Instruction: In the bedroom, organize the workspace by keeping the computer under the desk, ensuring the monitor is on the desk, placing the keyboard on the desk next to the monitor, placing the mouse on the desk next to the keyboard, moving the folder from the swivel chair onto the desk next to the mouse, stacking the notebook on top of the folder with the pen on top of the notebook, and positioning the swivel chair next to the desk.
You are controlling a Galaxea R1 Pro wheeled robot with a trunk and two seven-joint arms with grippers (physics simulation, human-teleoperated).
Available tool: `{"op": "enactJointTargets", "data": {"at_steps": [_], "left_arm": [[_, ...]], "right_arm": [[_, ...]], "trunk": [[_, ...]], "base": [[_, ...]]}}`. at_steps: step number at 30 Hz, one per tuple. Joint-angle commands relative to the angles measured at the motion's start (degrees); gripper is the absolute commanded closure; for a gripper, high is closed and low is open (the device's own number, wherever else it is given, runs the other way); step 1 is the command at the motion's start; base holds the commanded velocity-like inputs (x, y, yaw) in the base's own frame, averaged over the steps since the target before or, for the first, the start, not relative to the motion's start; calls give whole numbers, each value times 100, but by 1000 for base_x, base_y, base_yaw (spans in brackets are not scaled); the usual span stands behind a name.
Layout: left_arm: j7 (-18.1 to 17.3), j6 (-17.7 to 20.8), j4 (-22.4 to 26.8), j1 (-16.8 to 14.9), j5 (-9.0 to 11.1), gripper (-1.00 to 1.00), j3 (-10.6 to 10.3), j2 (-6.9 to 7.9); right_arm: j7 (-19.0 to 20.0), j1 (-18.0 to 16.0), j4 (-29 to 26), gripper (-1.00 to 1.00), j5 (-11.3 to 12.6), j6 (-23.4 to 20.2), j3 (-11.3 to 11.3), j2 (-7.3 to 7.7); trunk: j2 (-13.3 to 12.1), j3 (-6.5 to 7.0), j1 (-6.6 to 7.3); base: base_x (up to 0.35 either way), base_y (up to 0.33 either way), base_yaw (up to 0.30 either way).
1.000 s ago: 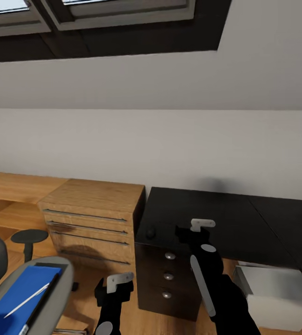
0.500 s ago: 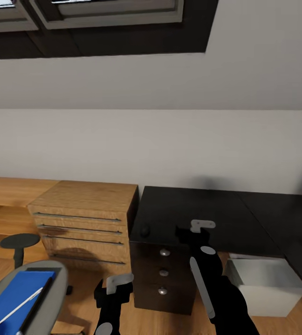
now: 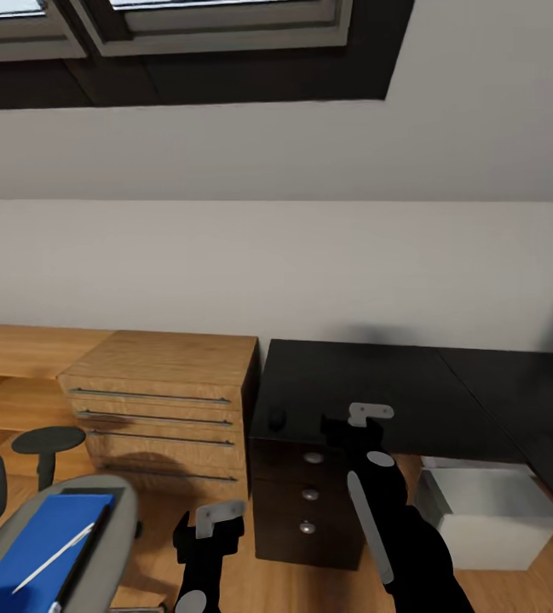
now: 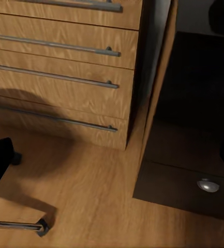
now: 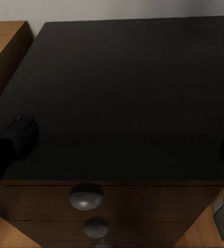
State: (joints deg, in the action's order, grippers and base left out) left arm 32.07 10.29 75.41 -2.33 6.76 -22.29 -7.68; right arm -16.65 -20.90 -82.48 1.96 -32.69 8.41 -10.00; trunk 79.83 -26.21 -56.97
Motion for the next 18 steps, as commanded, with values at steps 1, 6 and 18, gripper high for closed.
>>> {"op": "enactJointTargets", "data": {"at_steps": [1, 6, 18], "left_arm": [[39, 19, 9, -4, 43, -100, -12, 3], [41, 16, 9, -4, 44, -100, -9, 3], [45, 8, 9, -4, 38, -100, -4, 3]], "right_arm": [[-39, -5, 3, -100, 22, -28, 10, 0], [-32, -5, 163, -100, 30, -21, 13, 0], [-36, 1, 233, -100, 34, 386, 13, 0]], "trunk": [[4, -3, 0], [4, 13, 0], [4, 51, 0]], "base": [[0, 56, -208], [0, 22, -233], [0, 2, -248]]}}
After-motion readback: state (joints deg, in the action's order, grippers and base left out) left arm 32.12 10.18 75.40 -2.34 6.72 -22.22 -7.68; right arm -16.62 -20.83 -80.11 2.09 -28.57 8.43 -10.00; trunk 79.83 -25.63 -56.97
